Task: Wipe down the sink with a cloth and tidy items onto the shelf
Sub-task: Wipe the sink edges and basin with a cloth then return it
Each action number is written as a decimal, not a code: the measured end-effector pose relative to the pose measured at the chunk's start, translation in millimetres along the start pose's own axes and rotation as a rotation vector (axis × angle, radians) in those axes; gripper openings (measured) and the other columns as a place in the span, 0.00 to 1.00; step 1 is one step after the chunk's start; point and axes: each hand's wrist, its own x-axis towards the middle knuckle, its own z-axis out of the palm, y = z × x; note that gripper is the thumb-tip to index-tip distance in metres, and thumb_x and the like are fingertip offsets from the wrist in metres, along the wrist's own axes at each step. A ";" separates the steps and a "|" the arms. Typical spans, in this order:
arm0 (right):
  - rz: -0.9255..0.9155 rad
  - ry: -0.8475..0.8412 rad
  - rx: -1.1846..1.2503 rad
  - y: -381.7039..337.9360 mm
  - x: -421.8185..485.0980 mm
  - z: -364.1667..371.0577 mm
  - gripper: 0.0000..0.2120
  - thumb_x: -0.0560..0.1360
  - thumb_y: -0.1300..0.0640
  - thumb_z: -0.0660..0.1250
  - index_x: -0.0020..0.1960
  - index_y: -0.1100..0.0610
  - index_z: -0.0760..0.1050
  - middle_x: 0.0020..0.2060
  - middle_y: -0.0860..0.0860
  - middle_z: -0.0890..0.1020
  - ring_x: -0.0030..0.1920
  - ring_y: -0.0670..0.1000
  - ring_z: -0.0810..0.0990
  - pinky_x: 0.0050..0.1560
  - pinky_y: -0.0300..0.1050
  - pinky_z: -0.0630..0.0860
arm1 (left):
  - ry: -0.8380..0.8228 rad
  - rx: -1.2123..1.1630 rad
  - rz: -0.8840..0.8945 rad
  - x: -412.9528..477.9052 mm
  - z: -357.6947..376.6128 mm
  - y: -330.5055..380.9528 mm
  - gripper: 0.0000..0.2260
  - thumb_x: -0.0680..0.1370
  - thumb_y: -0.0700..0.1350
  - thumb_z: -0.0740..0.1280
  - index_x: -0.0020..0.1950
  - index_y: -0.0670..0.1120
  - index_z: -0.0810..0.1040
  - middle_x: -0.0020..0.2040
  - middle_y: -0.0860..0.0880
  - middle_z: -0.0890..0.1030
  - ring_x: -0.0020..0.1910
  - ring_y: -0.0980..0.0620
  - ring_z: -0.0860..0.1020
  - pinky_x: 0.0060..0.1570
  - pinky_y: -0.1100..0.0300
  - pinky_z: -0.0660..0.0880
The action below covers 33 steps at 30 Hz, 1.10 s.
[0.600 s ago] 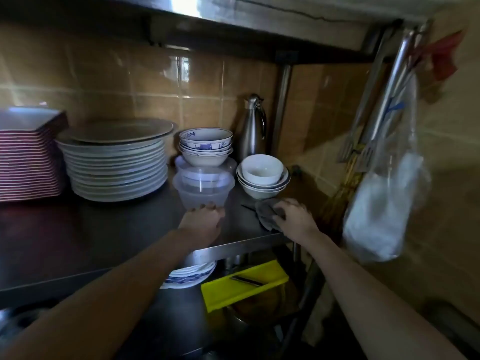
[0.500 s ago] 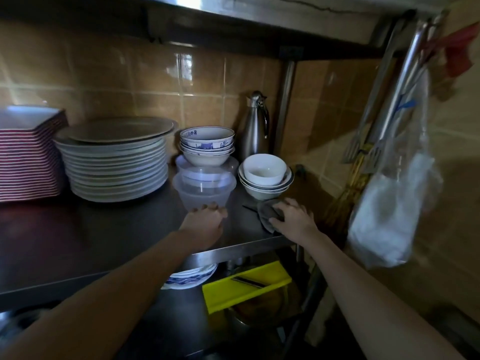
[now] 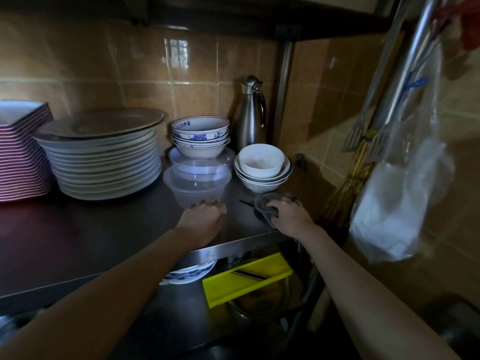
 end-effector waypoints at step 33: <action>0.217 0.425 0.229 18.8 -225.4 30.1 0.18 0.76 0.65 0.61 0.63 0.53 0.75 0.57 0.50 0.76 0.59 0.54 0.70 0.54 0.47 0.73 | 0.031 -0.148 0.318 -83.1 18.2 44.4 0.12 0.77 0.45 0.61 0.60 0.51 0.74 0.58 0.47 0.73 0.58 0.42 0.74 0.52 0.52 0.71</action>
